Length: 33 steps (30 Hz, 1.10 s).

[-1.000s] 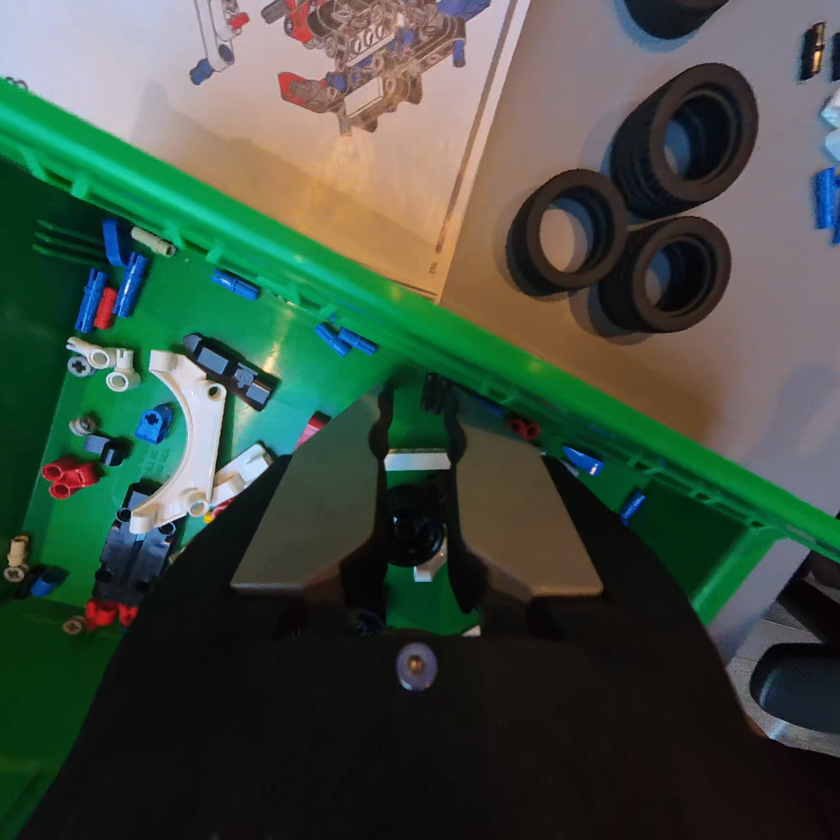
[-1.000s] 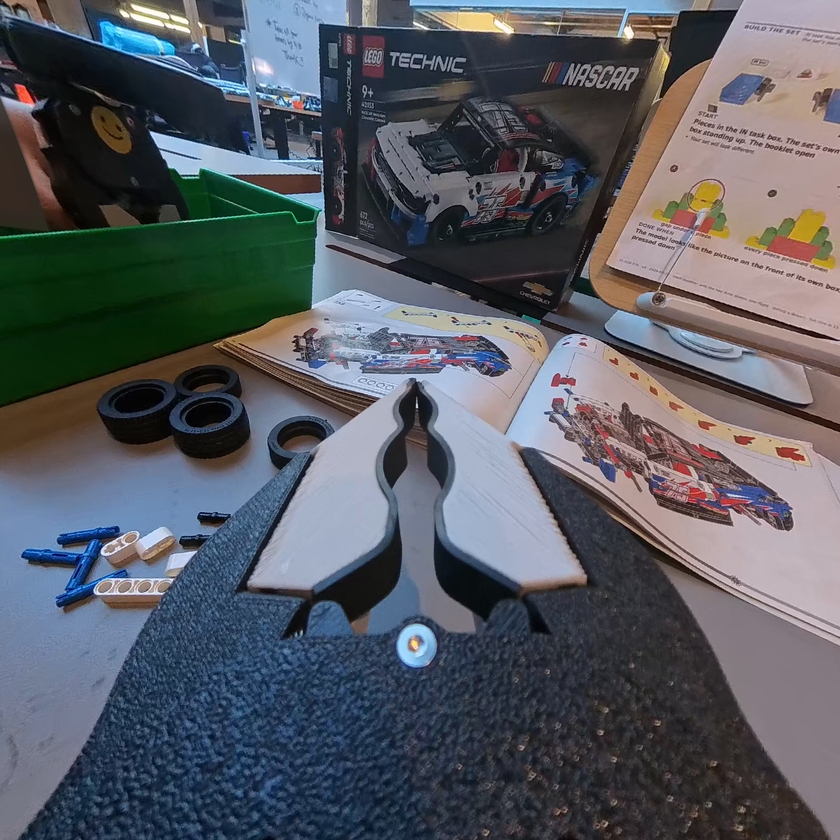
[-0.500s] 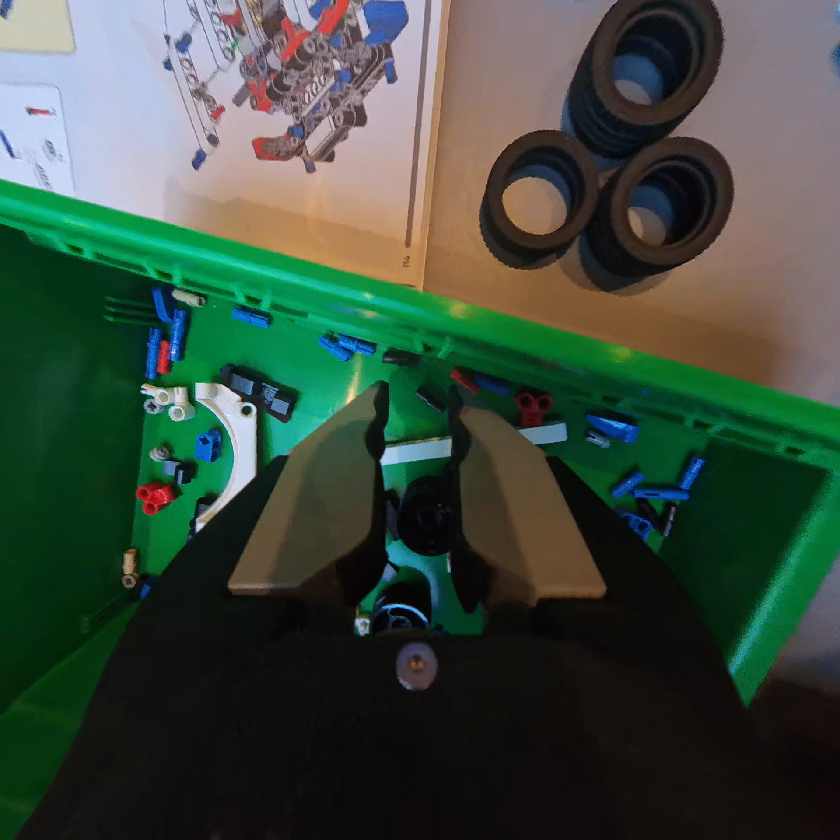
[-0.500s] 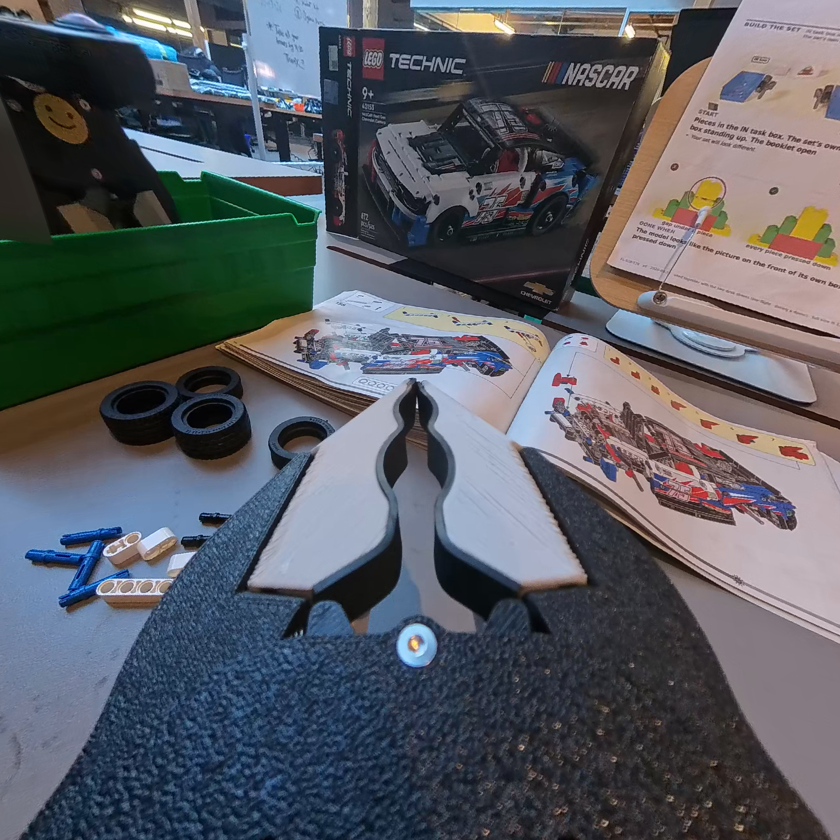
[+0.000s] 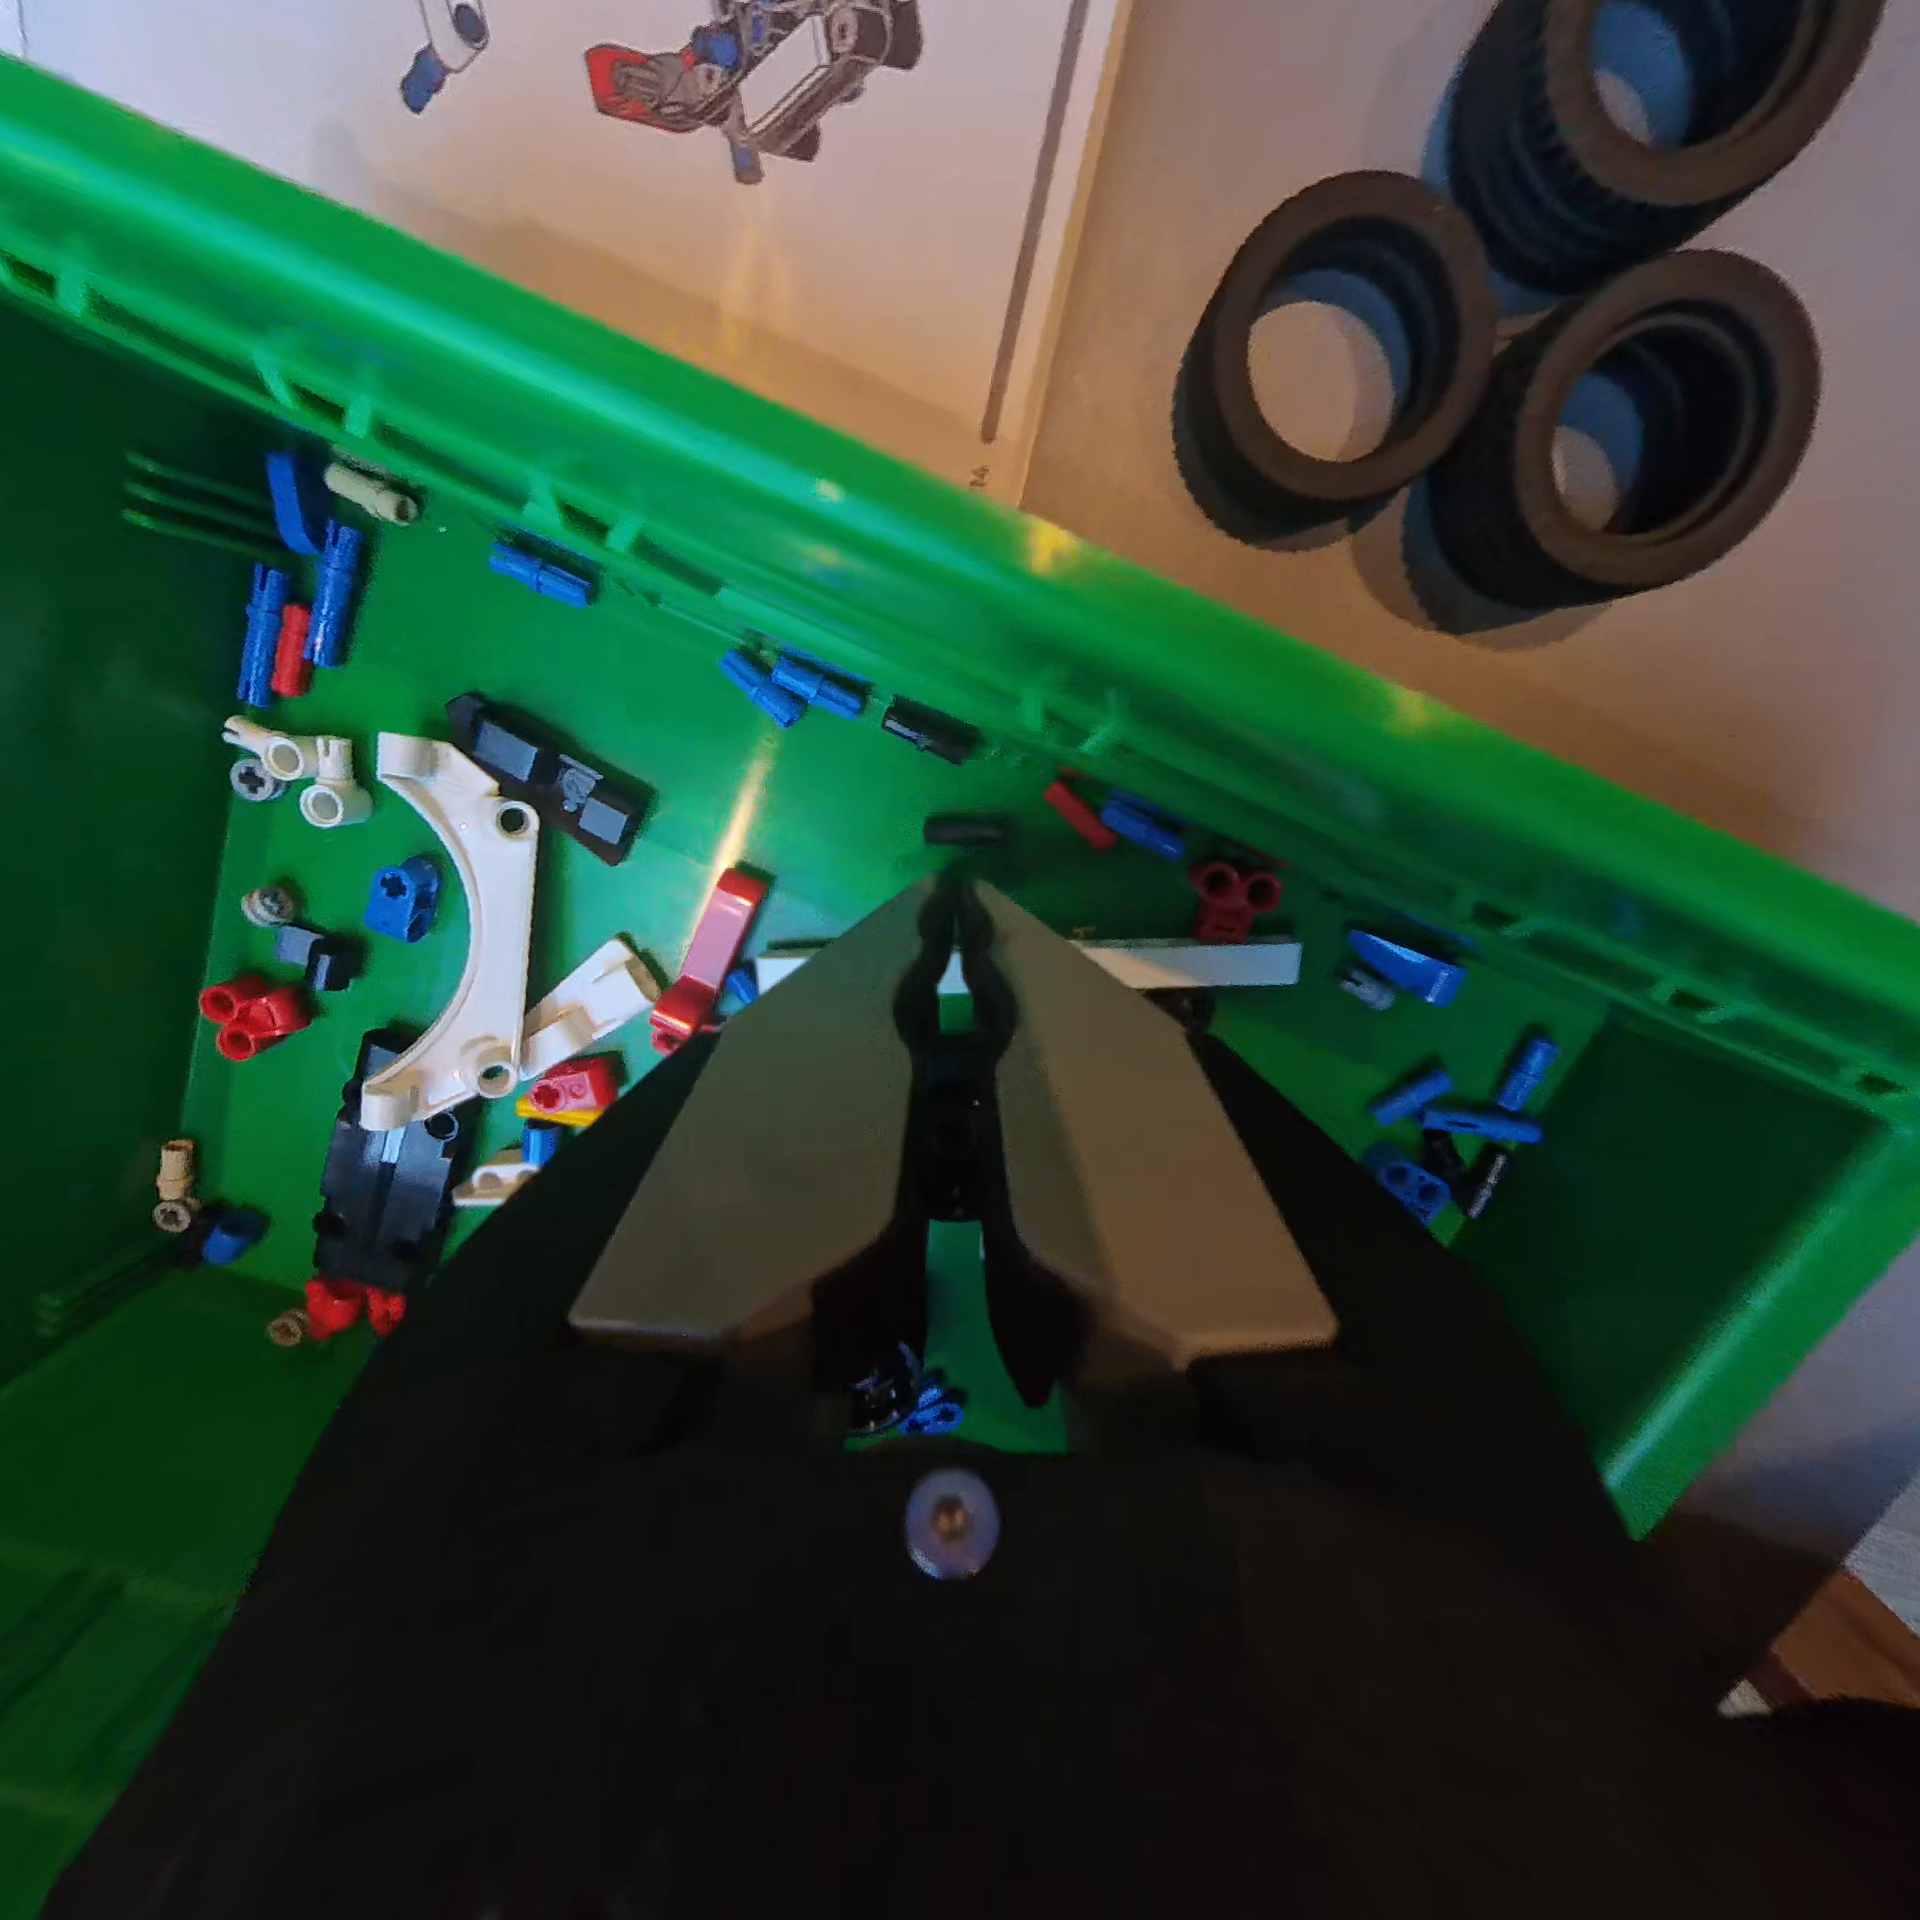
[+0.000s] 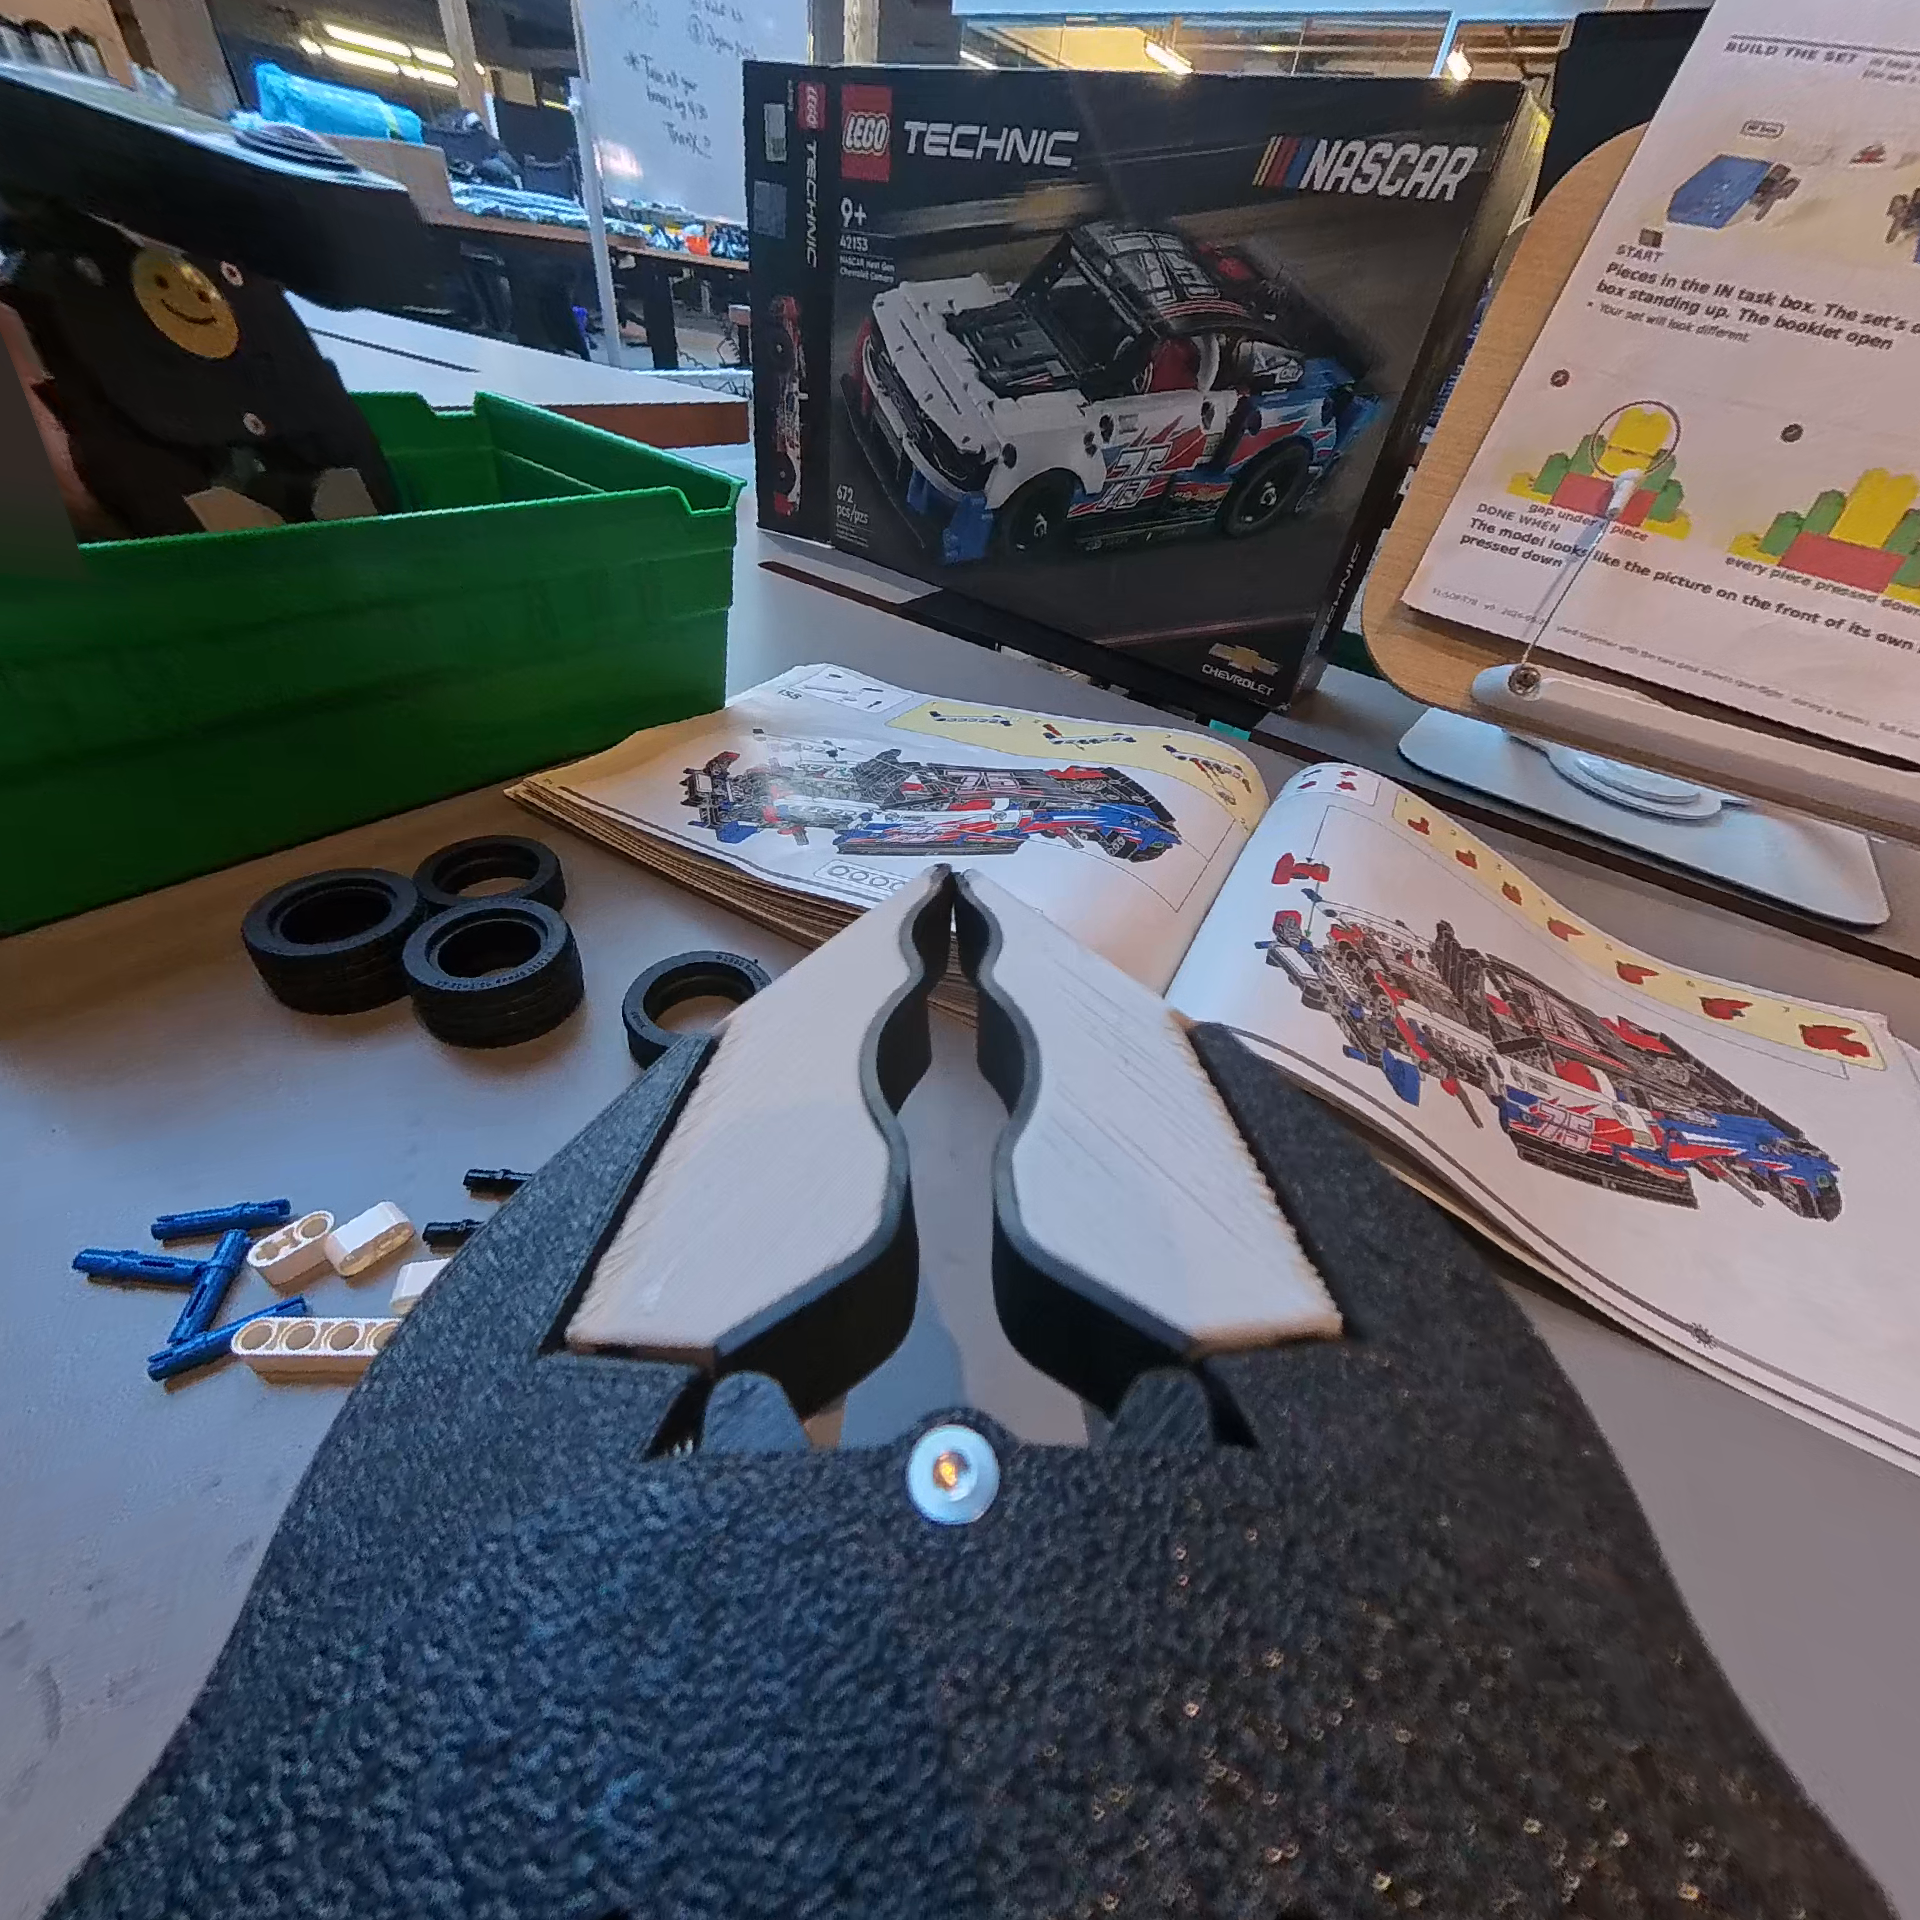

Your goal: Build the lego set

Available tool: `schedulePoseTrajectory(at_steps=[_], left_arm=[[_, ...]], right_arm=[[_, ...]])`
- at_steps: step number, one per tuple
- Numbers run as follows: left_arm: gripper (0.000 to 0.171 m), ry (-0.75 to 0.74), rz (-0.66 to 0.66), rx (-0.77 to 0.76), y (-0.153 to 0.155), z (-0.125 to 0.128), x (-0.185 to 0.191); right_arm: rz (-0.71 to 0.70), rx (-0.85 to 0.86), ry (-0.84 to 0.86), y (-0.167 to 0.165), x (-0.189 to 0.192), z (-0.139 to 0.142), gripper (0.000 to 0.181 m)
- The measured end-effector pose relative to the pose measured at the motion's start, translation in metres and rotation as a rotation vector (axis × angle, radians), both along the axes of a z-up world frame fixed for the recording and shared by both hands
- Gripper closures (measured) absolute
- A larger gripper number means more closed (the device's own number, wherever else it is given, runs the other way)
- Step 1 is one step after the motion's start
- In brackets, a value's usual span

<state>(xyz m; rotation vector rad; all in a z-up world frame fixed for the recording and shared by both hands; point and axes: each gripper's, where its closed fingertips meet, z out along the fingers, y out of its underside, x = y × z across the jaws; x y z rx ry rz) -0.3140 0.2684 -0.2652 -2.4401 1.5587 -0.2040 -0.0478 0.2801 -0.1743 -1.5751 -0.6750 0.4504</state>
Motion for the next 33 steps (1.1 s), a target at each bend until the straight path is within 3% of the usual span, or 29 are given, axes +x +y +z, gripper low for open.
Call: schedulePoseTrajectory(at_steps=[5, 7, 14, 22, 28, 33], left_arm=[[0.171, -0.054, 0.011, -0.018, -0.004, 0.0, 0.002], [0.159, -0.053, -0.008, -0.019, -0.006, 0.001, 0.002], [0.15, -0.111, 0.015, -0.058, -0.002, 0.002, 0.014], [0.165, -0.123, 0.055, -0.053, 0.008, 0.001, 0.018], [0.165, -0.112, 0.049, -0.016, 0.01, 0.001, 0.013], [0.171, -0.187, -0.007, 0.096, 0.008, 0.021, 0.013]], right_arm=[[0.012, 0.001, 0.006, -0.001, -0.001, 0.001, 0.181], [0.015, 0.003, 0.01, -0.001, -0.001, 0.001, 0.181], [0.024, 0.0, 0.027, -0.002, -0.001, 0.003, 0.181], [0.025, -0.003, 0.024, -0.002, -0.002, 0.002, 0.181], [0.024, -0.004, 0.023, -0.002, -0.002, 0.002, 0.181], [0.027, -0.004, 0.024, -0.002, -0.002, 0.002, 0.181]])
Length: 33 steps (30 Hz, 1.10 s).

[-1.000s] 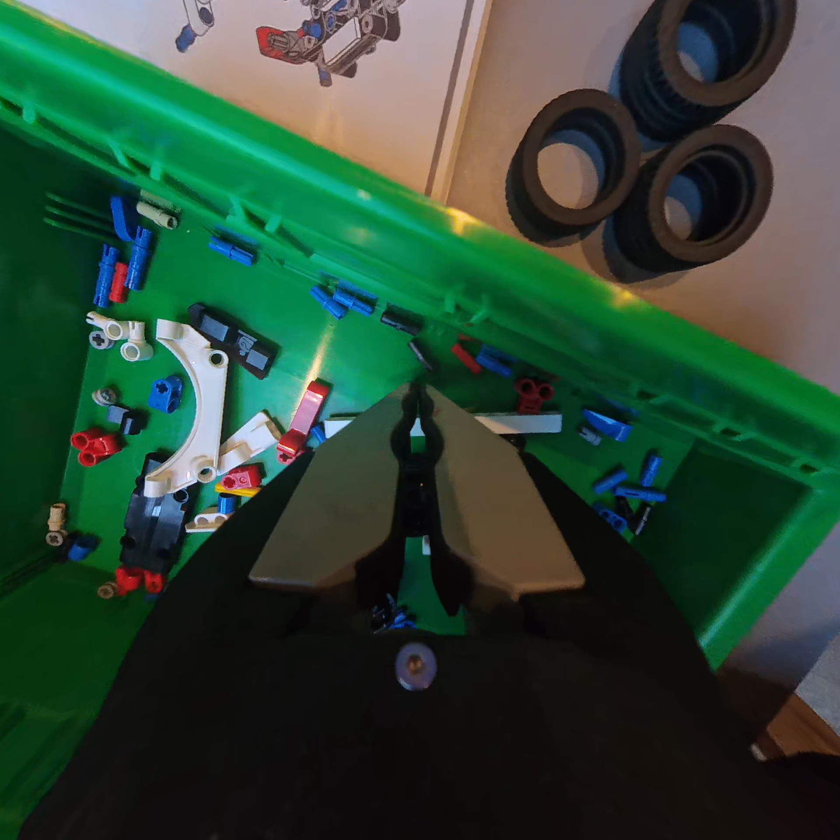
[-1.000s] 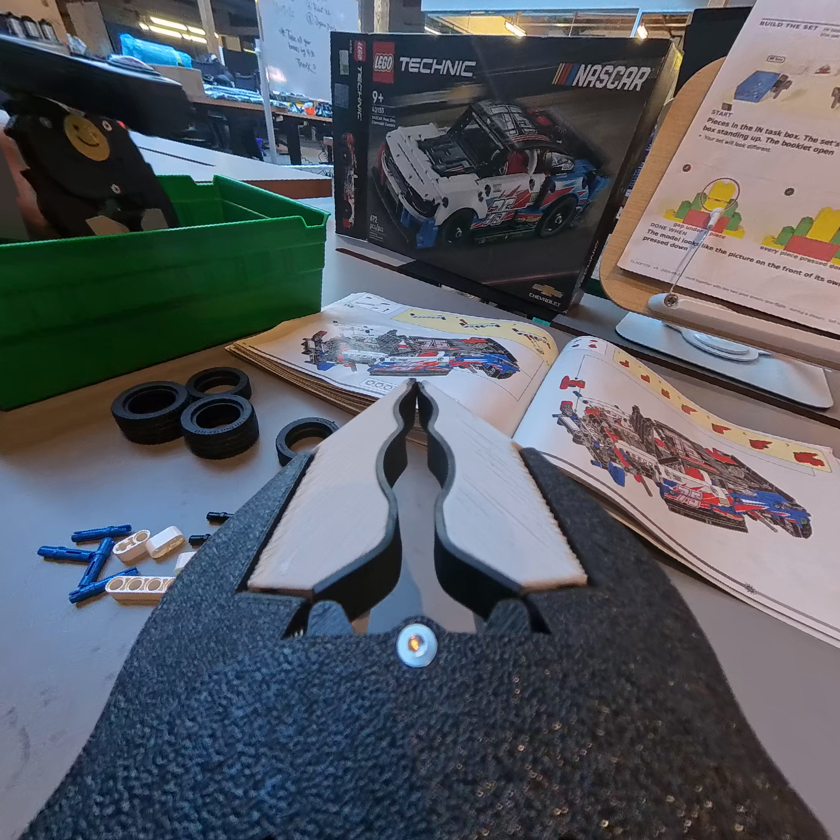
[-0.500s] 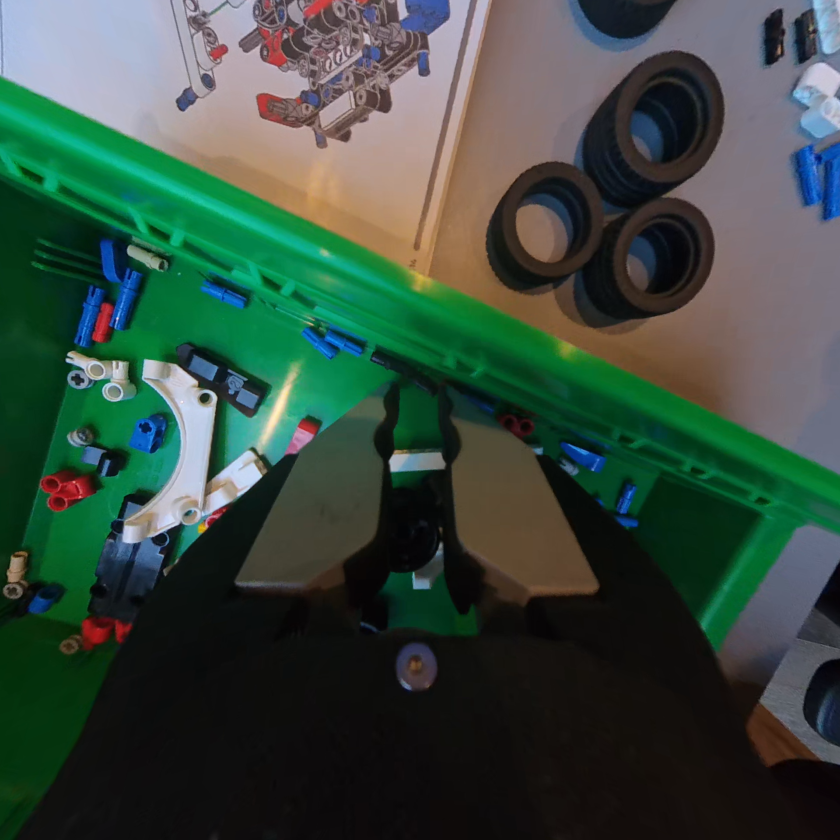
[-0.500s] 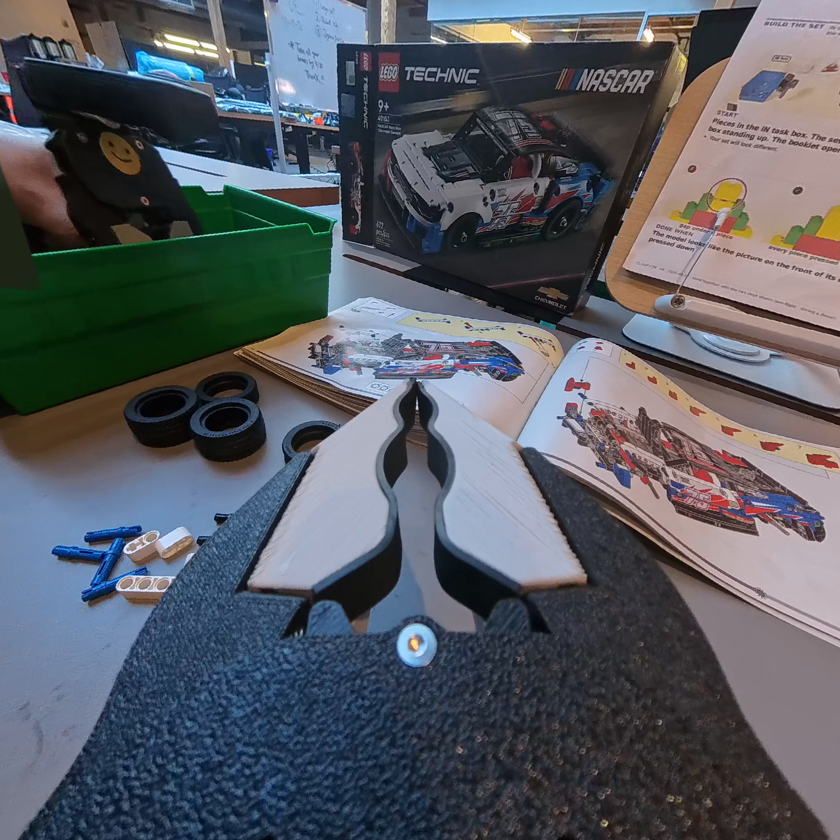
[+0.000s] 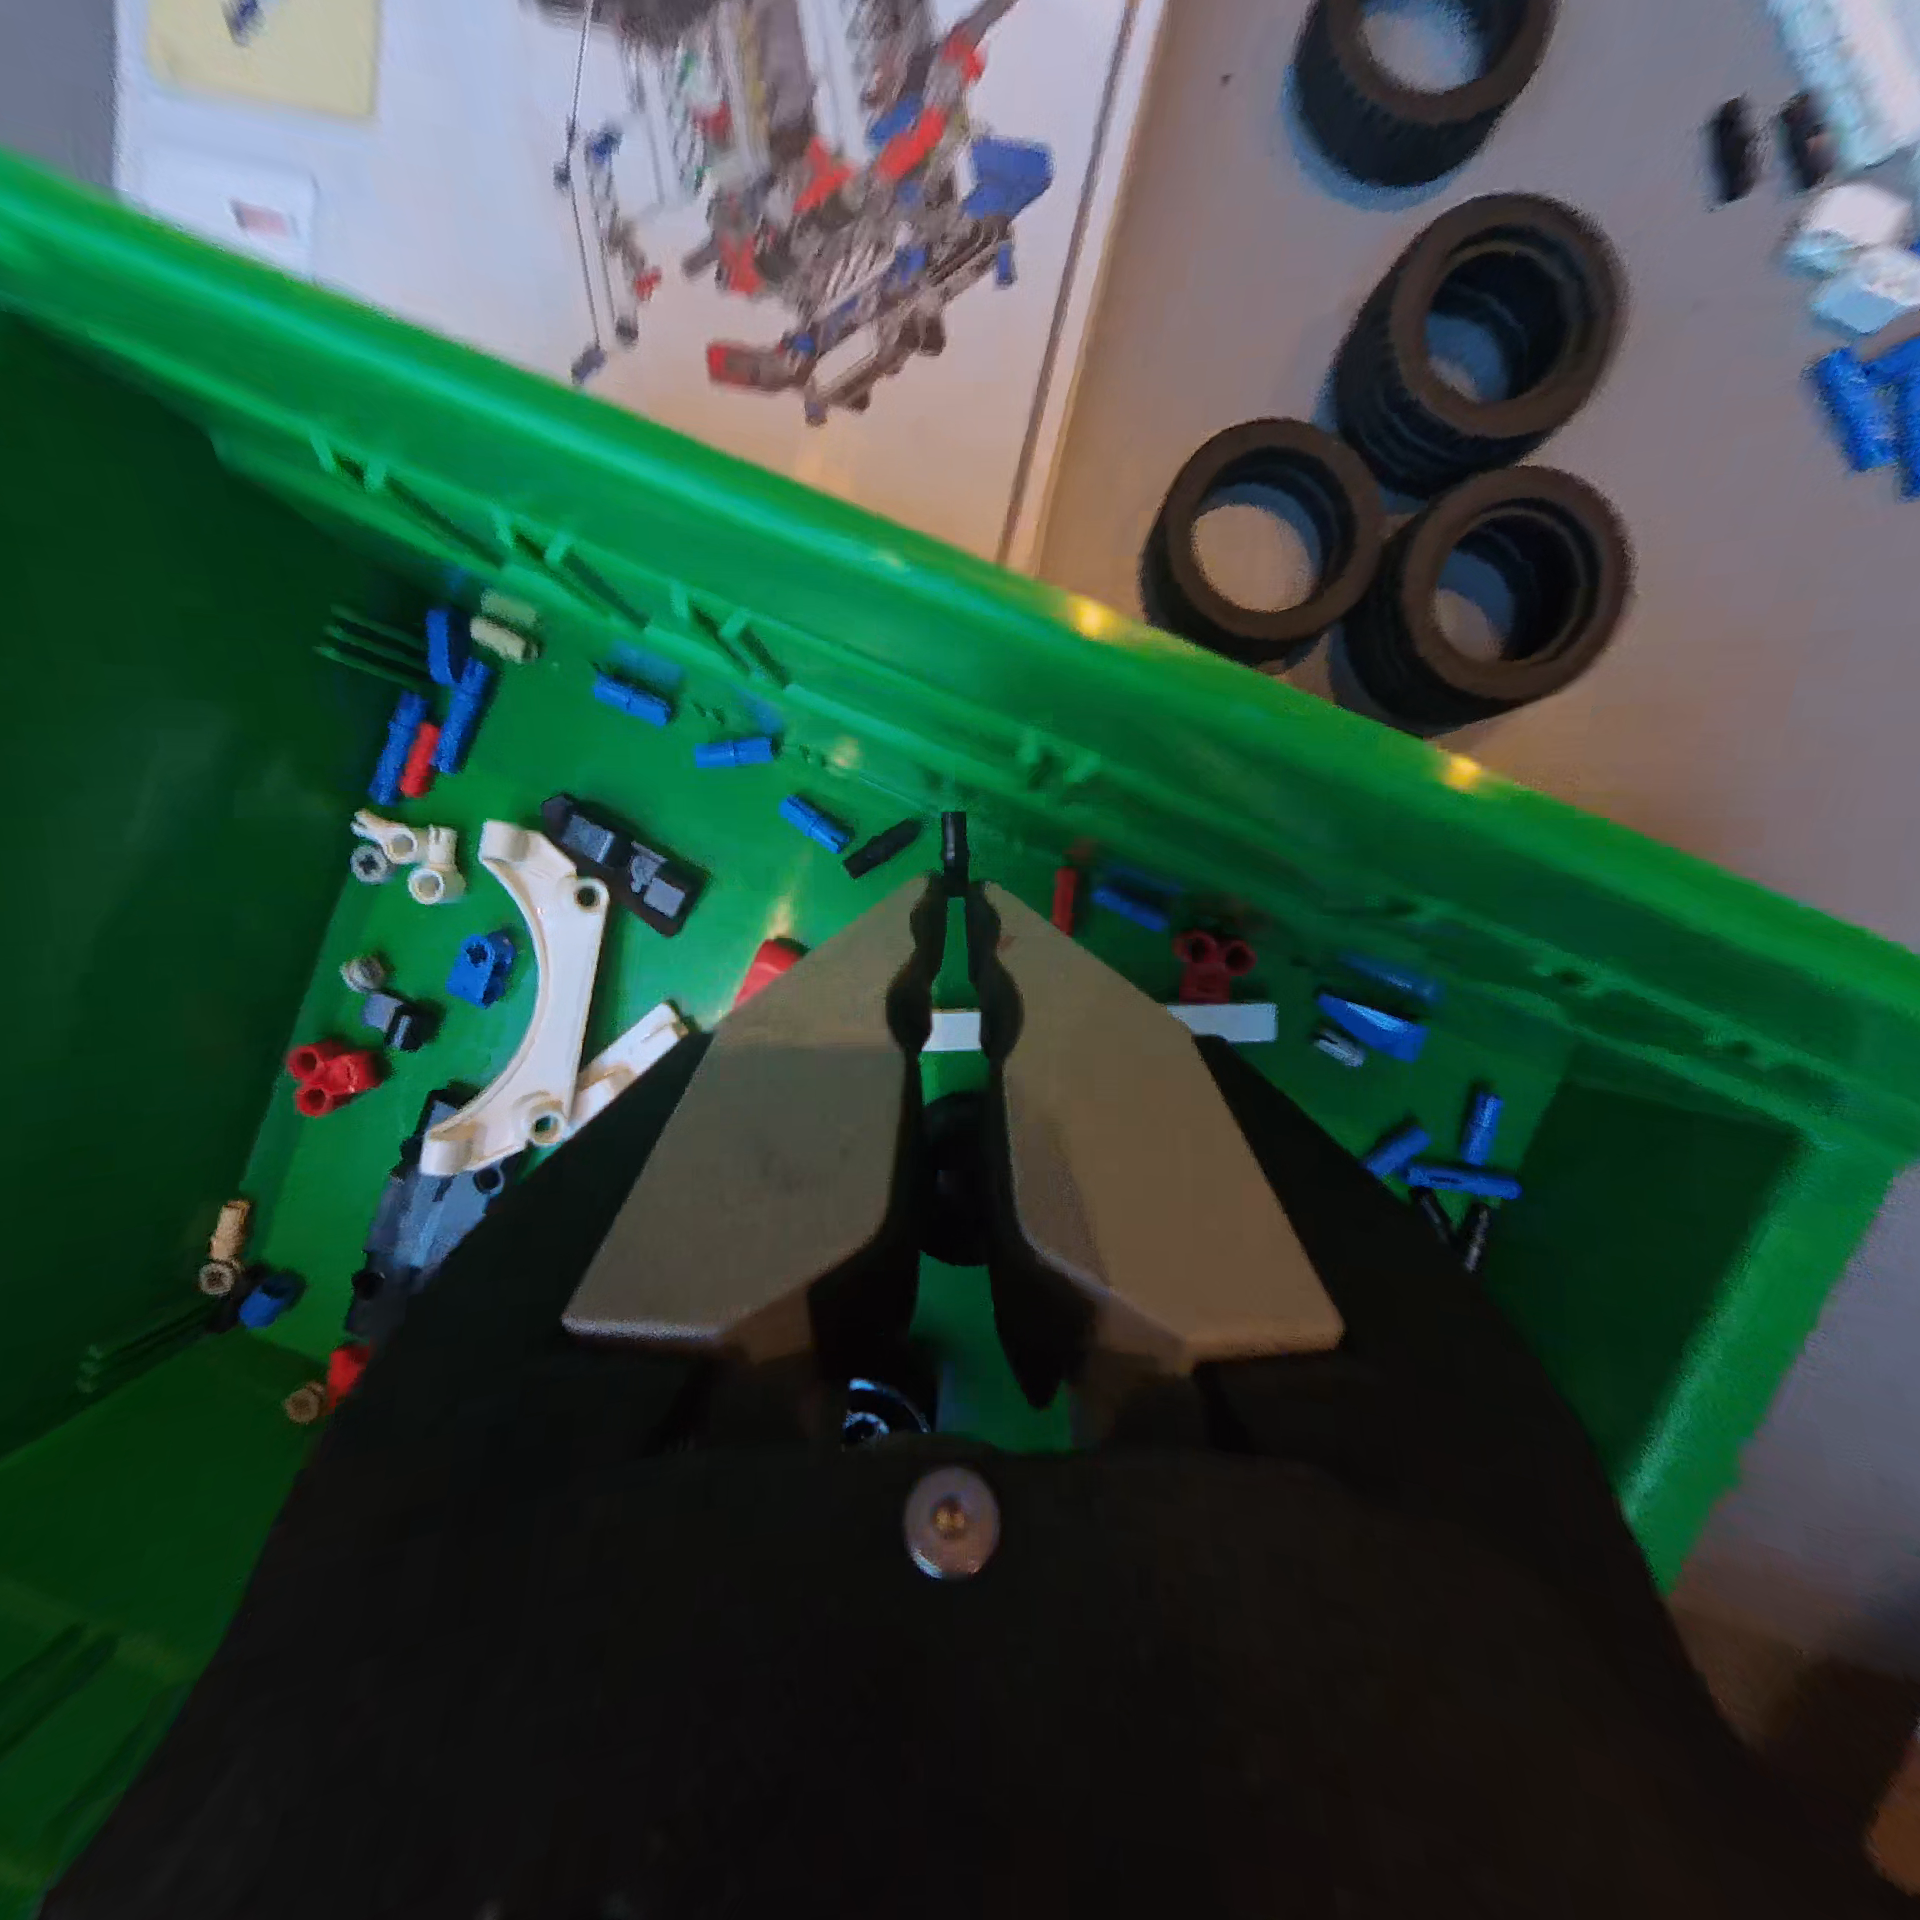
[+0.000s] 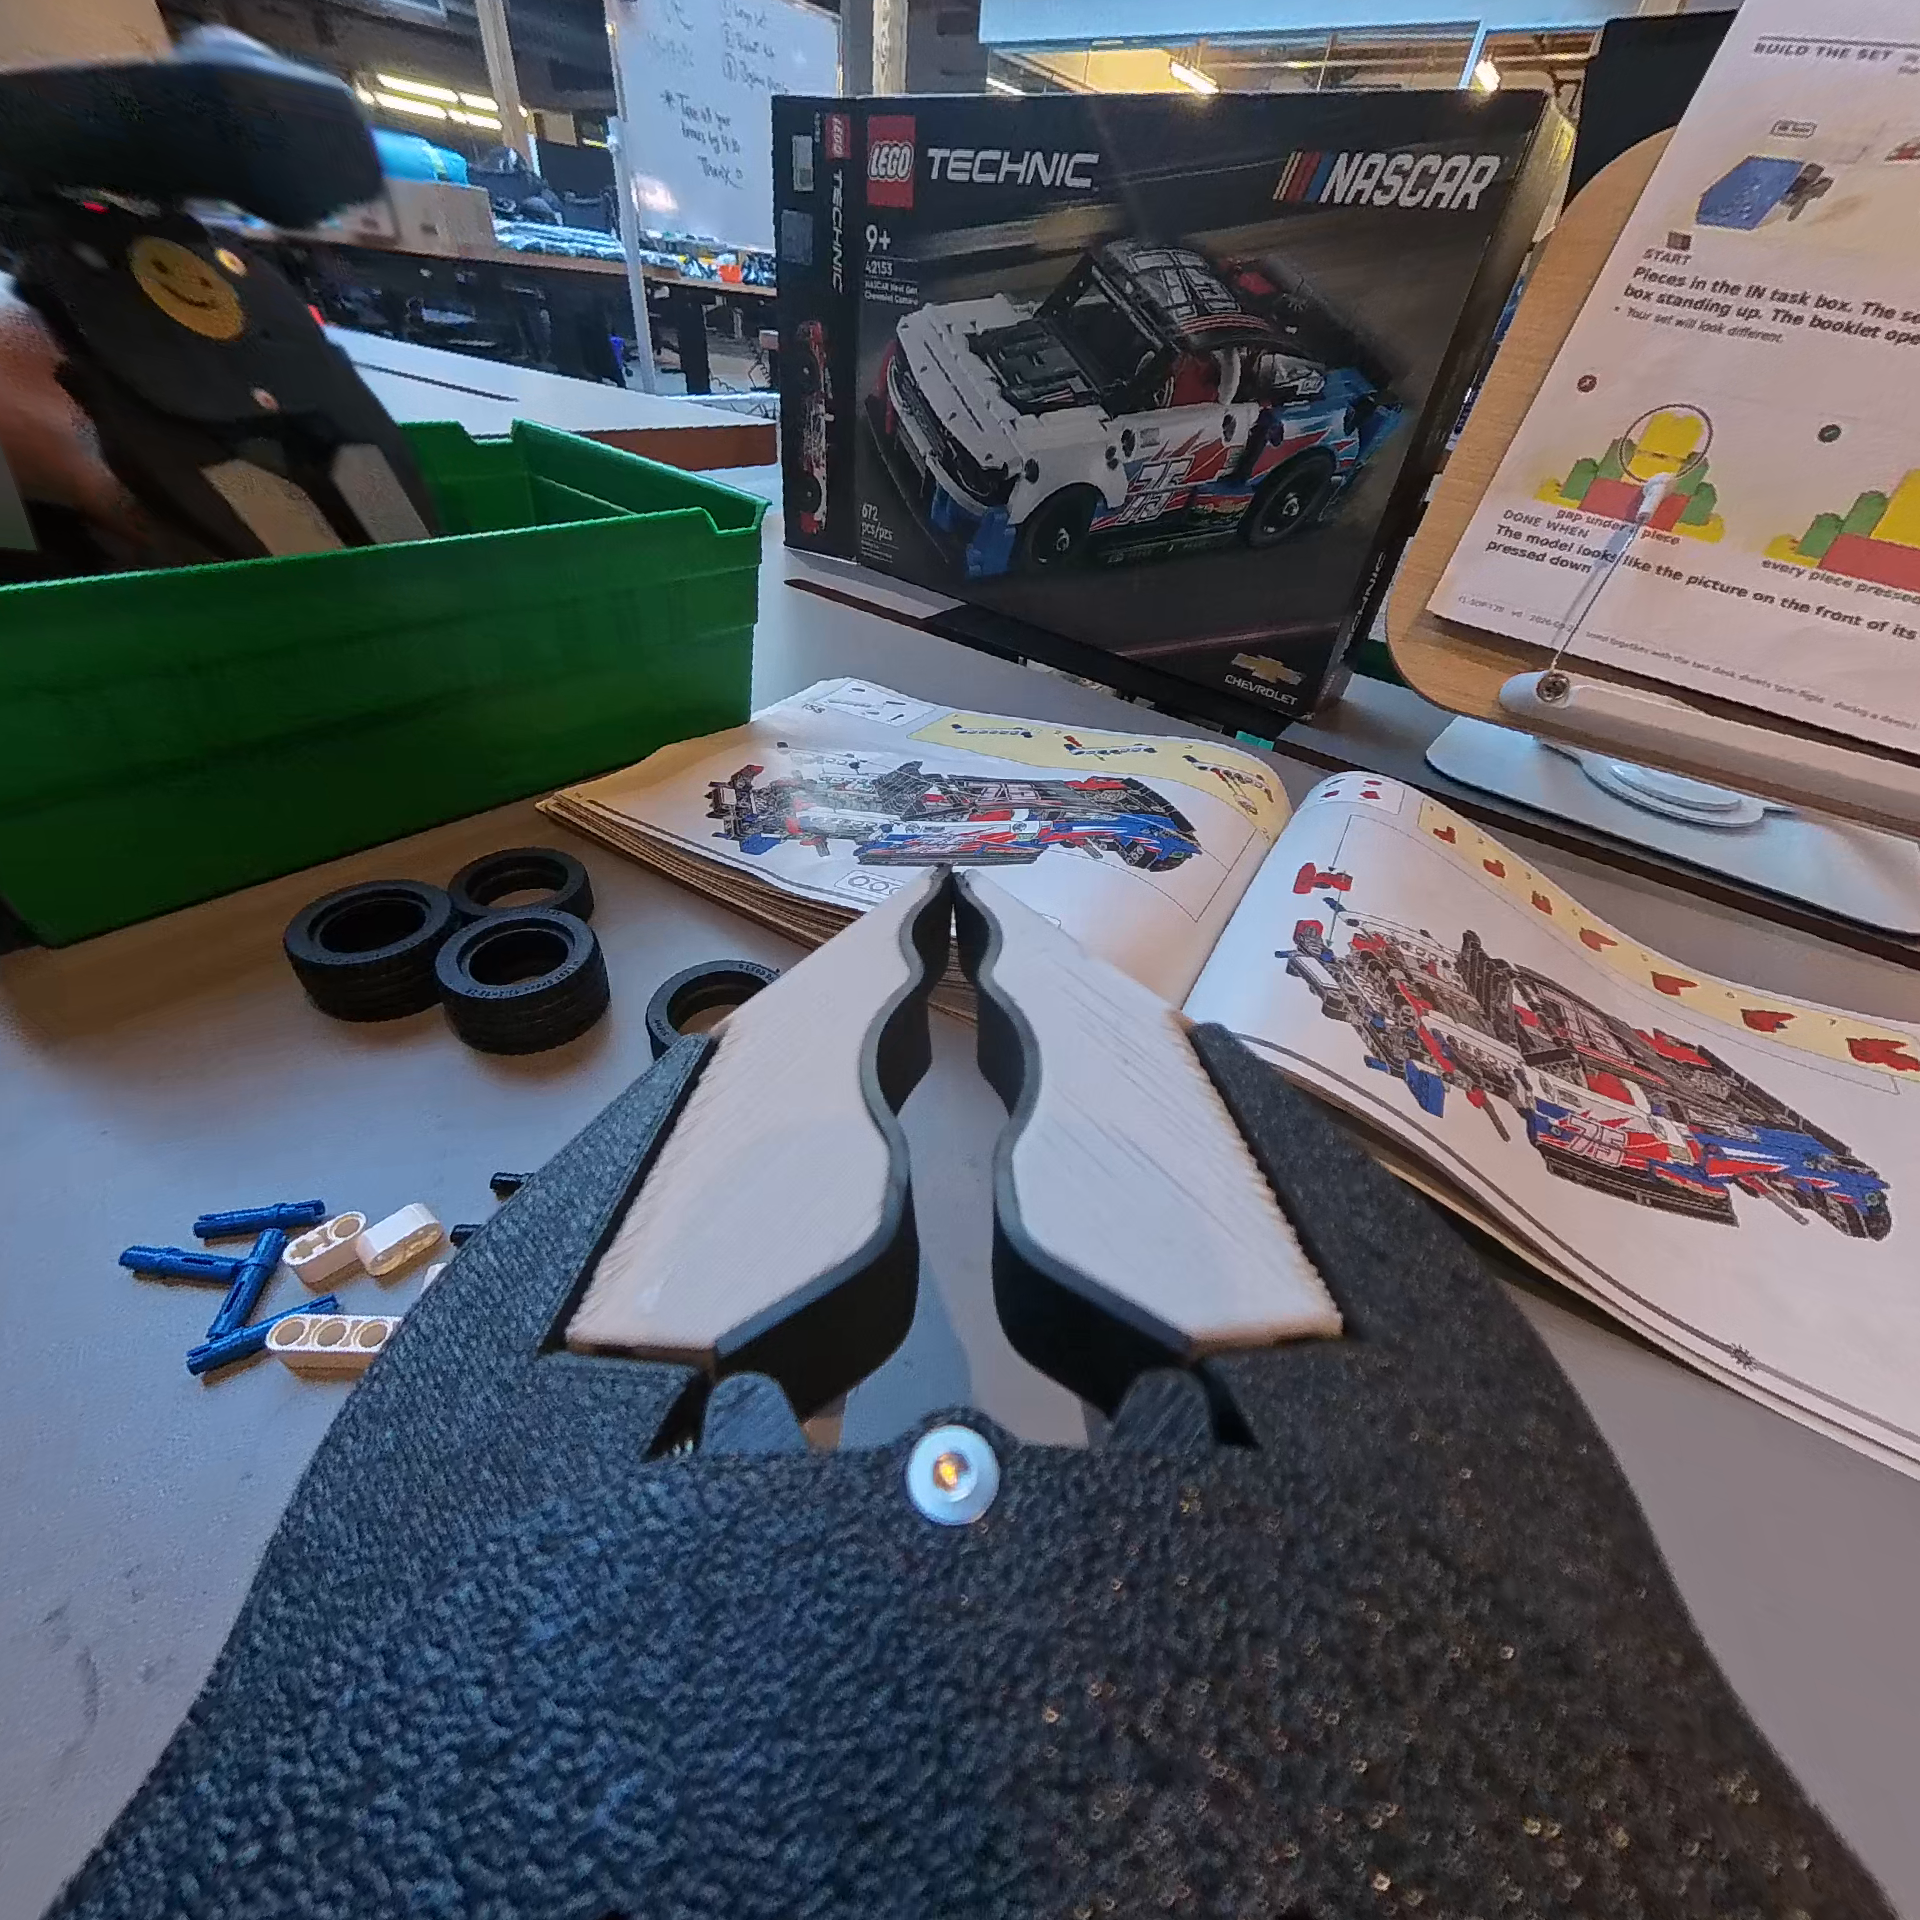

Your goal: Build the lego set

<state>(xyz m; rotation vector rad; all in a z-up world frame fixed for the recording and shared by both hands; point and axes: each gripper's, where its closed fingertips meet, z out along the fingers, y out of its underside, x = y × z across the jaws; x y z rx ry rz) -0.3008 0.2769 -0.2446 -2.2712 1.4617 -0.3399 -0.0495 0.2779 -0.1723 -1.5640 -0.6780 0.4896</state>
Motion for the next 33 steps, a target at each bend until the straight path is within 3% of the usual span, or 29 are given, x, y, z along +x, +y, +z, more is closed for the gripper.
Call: schedulePoseTrajectory(at_steps=[10, 15, 20, 23, 26, 30, 33], left_arm=[[0.171, -0.046, 0.046, 0.153, -0.005, 0.04, -0.01], [0.171, -0.052, 0.12, 0.279, -0.008, 0.085, -0.016], [0.171, -0.108, 0.058, 0.42, -0.049, 0.139, 0.042], [0.171, -0.091, -0.013, 0.375, -0.079, 0.124, 0.102], [0.171, -0.021, -0.02, 0.275, -0.095, 0.076, 0.149], [0.171, 0.062, 0.081, 0.157, -0.091, 0.014, 0.166], [0.171, 0.061, 0.108, 0.099, -0.098, -0.008, 0.169]], right_arm=[[0.02, 0.0, 0.007, -0.002, -0.002, 0.001, 0.181], [0.023, 0.001, 0.018, -0.003, -0.002, 0.002, 0.181], [0.032, 0.0, 0.037, -0.004, -0.003, 0.004, 0.181], [0.042, -0.003, 0.049, -0.005, -0.004, 0.005, 0.181], [0.049, -0.005, 0.06, -0.006, -0.004, 0.006, 0.181], [0.067, -0.012, 0.072, -0.008, -0.005, 0.006, 0.181], [0.081, -0.015, 0.078, -0.01, -0.006, 0.007, 0.181]])
